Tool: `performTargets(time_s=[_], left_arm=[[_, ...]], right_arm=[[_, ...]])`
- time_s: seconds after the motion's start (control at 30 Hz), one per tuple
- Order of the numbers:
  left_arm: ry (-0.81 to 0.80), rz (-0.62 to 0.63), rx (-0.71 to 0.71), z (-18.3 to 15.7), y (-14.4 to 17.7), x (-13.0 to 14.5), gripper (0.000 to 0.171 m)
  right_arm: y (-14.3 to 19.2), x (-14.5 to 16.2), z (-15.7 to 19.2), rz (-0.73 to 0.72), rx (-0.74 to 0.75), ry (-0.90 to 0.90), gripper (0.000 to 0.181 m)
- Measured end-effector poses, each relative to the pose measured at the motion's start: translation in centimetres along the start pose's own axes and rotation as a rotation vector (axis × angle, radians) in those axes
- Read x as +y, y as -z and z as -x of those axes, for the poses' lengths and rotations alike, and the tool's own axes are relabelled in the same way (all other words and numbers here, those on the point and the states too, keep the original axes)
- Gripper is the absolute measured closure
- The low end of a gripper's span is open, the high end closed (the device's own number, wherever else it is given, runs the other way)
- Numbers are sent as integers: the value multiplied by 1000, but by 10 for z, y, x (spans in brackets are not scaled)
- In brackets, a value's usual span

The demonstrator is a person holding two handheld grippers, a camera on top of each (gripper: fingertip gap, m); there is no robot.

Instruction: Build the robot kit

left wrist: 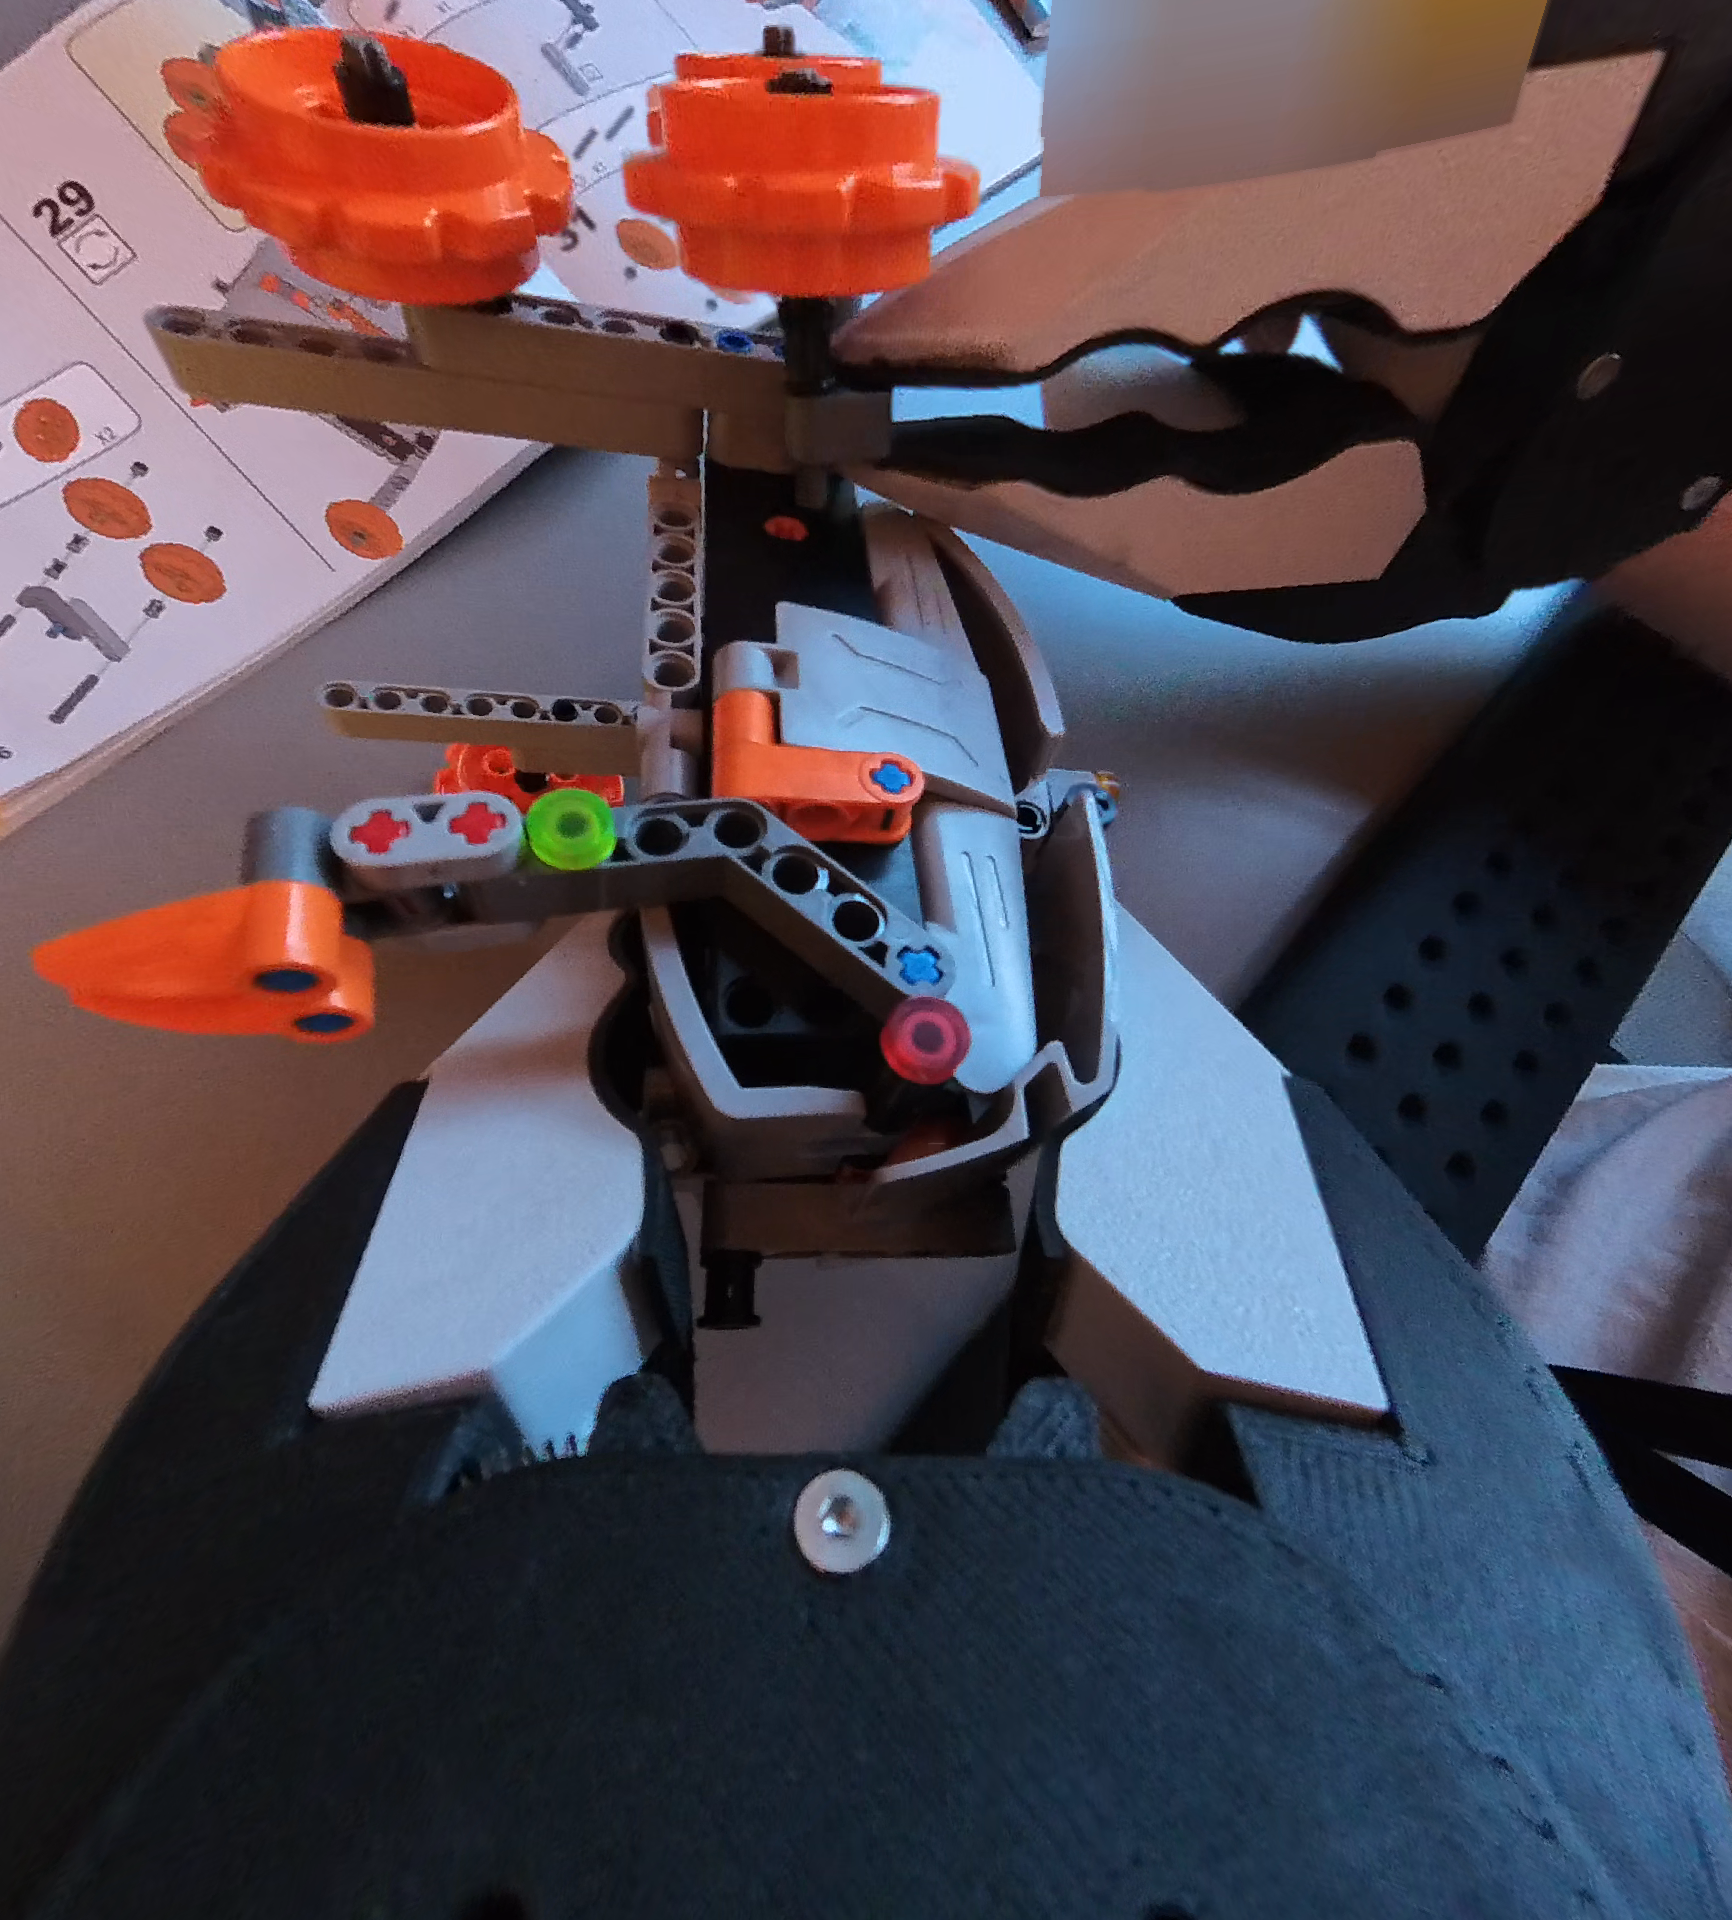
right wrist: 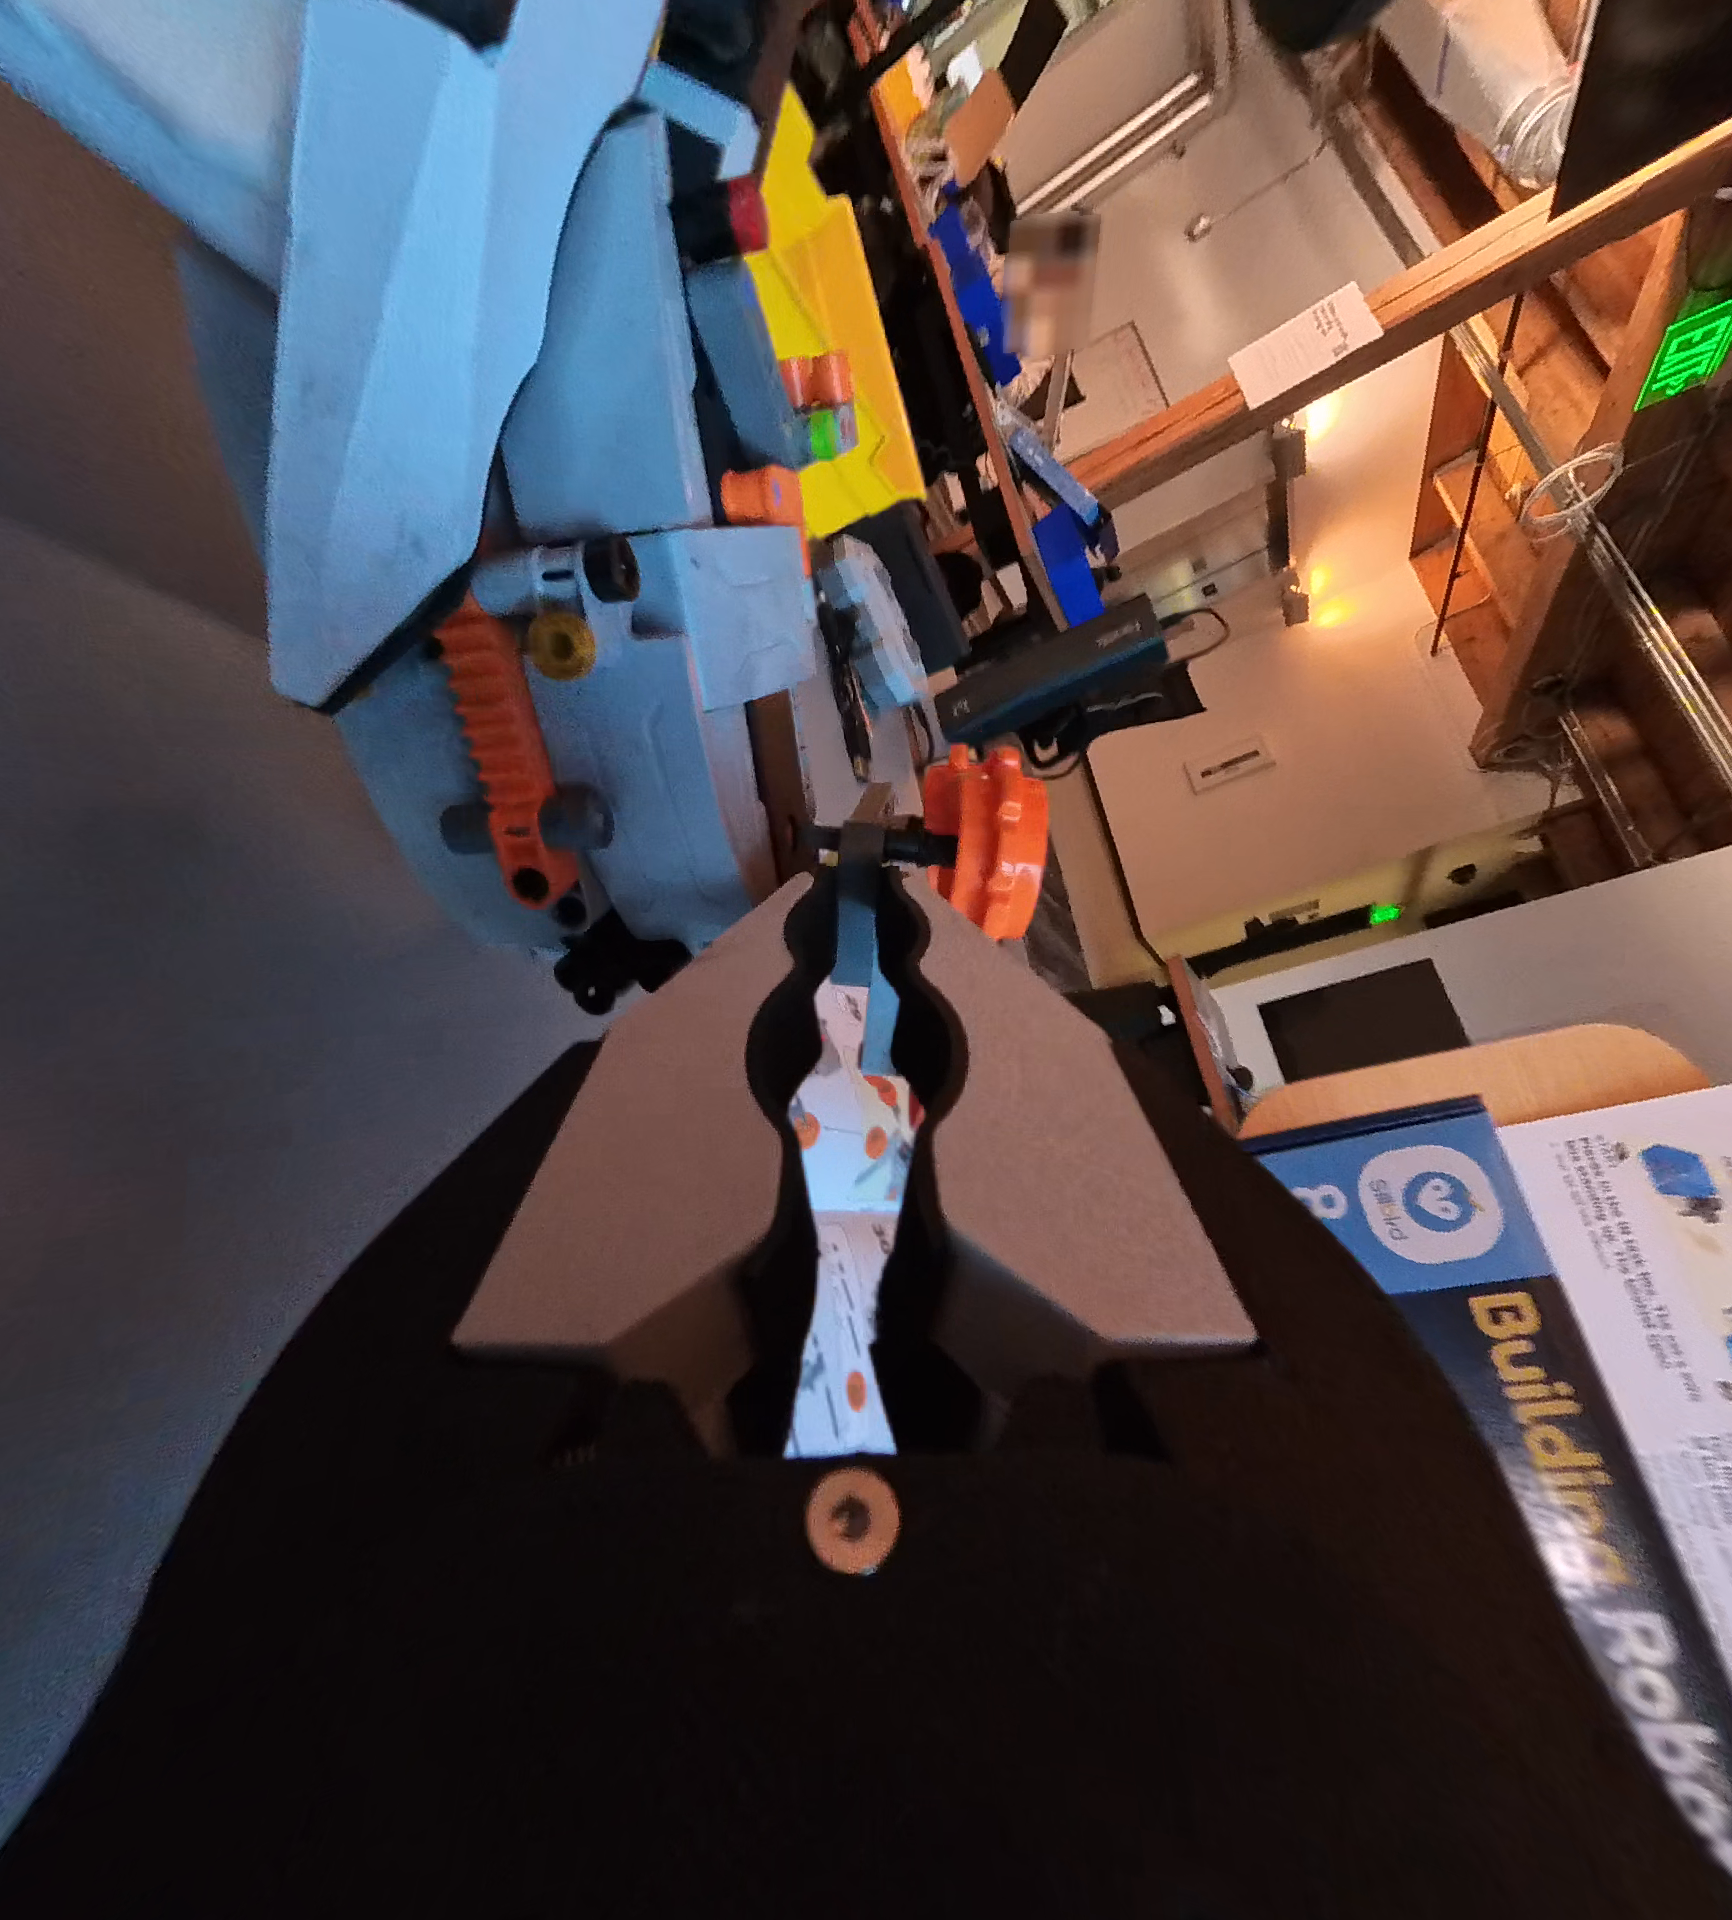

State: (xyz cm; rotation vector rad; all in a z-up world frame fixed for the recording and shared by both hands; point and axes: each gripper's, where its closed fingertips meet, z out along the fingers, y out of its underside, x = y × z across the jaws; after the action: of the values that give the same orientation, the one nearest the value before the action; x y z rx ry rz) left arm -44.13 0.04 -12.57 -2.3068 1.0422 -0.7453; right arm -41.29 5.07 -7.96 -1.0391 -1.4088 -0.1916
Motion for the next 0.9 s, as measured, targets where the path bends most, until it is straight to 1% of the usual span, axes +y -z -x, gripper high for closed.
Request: performTargets(time_s=[0.1,0.17,0.3,0.47,0.6,0.73,0.9], left_arm=[[-12,10,-26,2,-1,0,95],[-26,15,-50,2,-2,0,95],[-12,3,-41,2,-2,0,94],[41,-28,1,2,0,-3,94],[145,-62,117,-6,5,-11,94],[139,-53,101,-8,3,-12,94],[147,-46,82,-10,1,-13,94]], right_arm=[[-1,1,2,54,-33,75,173],[0,2,3,53,-41,114,173],[-1,2,2,41,-33,67,173],[-5,4,-5,-13,0,-137,173],[-6,5,-16,-80,8,-356,172],[-2,6,-17,-121,40,-415,173],[2,8,-17,-140,19,-518,172]])
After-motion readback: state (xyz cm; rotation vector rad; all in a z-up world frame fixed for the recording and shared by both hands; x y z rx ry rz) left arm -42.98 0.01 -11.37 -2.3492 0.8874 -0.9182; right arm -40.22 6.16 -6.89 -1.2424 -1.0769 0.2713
